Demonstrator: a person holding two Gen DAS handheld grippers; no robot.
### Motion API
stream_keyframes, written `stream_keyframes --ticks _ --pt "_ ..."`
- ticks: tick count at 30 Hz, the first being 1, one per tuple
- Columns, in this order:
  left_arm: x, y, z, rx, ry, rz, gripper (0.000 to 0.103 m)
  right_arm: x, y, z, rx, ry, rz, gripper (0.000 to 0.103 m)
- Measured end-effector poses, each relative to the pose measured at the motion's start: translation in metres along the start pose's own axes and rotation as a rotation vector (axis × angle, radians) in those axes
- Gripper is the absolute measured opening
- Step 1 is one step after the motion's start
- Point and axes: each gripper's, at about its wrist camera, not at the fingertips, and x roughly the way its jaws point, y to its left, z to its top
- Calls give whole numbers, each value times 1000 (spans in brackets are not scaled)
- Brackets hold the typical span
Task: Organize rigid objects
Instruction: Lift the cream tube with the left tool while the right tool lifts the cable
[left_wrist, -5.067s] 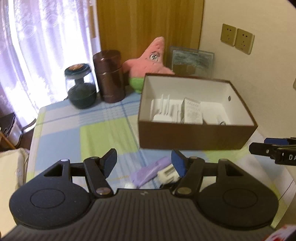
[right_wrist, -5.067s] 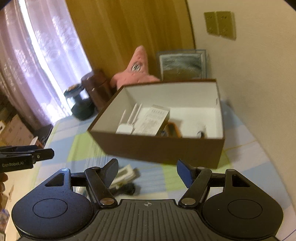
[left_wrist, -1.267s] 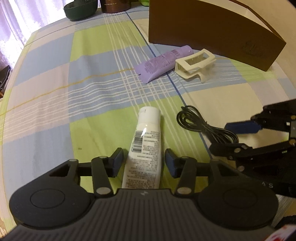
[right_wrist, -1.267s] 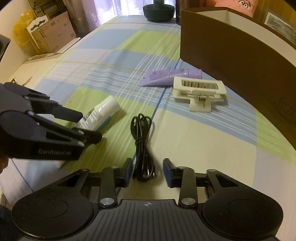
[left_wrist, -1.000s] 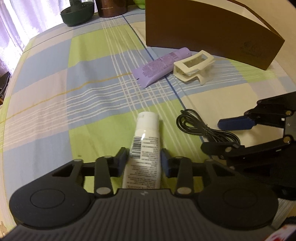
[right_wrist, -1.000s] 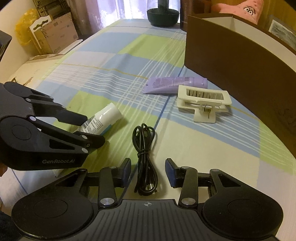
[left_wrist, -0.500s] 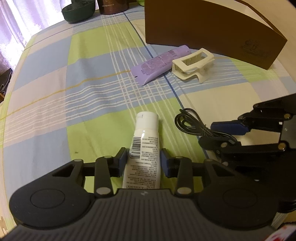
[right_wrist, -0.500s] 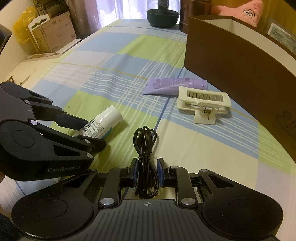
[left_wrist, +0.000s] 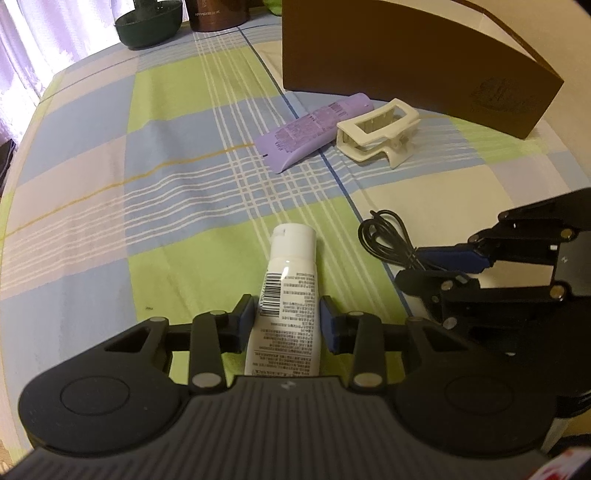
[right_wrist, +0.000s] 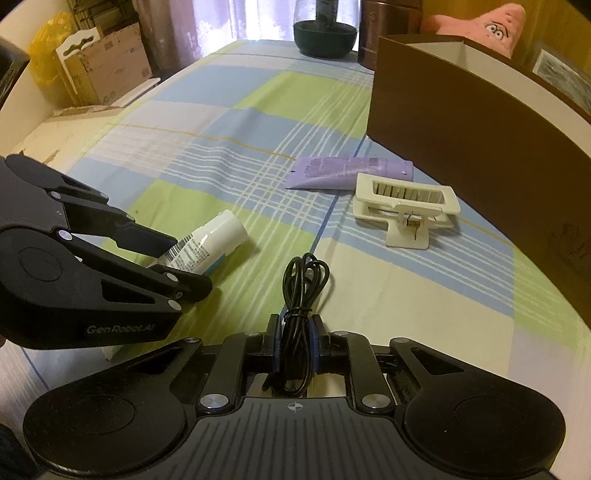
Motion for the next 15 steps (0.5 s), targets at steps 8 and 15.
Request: stream_keyframes --ticks 8,15 --pt "-4 0 0 6 -14 0 33 -8 -6 0 46 -22 4 11" --pt "-14 -2 7 17 -43 3 33 -17 -12 2 67 -41 3 11"
